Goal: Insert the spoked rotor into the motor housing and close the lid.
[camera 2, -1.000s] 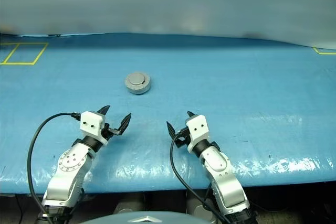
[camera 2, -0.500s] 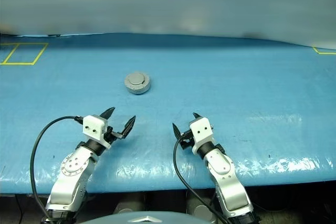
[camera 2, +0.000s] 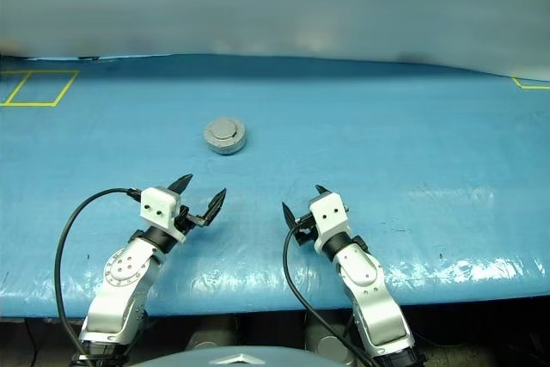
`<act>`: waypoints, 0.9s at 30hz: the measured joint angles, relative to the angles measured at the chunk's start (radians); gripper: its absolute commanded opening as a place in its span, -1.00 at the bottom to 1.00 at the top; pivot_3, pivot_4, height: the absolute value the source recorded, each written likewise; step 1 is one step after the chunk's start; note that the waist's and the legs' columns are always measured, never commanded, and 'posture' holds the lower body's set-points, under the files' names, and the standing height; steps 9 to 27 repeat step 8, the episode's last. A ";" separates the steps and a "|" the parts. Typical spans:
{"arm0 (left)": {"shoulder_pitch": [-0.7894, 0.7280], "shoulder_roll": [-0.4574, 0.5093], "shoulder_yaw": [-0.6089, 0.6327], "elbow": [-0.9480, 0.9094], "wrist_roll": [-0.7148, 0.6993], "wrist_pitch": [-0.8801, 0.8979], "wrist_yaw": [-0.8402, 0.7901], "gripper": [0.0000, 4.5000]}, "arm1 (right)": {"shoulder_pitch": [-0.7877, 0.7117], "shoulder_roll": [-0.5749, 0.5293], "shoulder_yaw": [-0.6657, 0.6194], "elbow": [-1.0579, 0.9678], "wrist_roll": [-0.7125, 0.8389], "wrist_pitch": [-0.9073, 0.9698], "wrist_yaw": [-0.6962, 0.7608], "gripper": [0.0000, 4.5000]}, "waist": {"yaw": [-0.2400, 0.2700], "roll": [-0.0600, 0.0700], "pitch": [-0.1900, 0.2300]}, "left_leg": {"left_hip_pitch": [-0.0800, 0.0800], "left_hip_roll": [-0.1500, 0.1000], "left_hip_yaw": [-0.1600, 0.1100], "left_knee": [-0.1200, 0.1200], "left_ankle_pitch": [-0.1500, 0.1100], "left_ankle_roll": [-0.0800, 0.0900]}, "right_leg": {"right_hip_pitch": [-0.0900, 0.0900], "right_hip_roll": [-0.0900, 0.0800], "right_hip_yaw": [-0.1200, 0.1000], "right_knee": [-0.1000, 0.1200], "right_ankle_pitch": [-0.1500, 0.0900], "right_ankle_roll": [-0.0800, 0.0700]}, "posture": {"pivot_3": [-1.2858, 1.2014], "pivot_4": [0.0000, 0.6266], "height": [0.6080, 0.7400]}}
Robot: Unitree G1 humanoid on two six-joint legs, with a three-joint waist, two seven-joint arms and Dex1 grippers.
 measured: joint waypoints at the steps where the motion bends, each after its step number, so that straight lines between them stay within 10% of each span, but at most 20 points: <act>1: 0.000 0.000 0.000 0.000 0.000 0.000 0.000 0.99 | 0.000 0.001 0.000 0.000 0.000 0.000 0.000 1.00 | 0.000 0.000 0.000 | 0.000 0.000 0.000 0.000 0.000 0.000 | 0.000 0.000 0.000 0.000 0.000 0.000 | 0.03 -0.52 1.00; 27: -0.001 0.000 0.000 0.000 0.001 0.002 0.000 0.99 | -0.001 0.008 0.003 0.000 -0.001 0.000 0.006 1.00 | 0.000 0.000 0.000 | 0.000 0.000 0.000 0.000 0.000 0.000 | 0.000 0.000 0.000 0.000 0.000 0.000 | 0.03 -0.52 1.00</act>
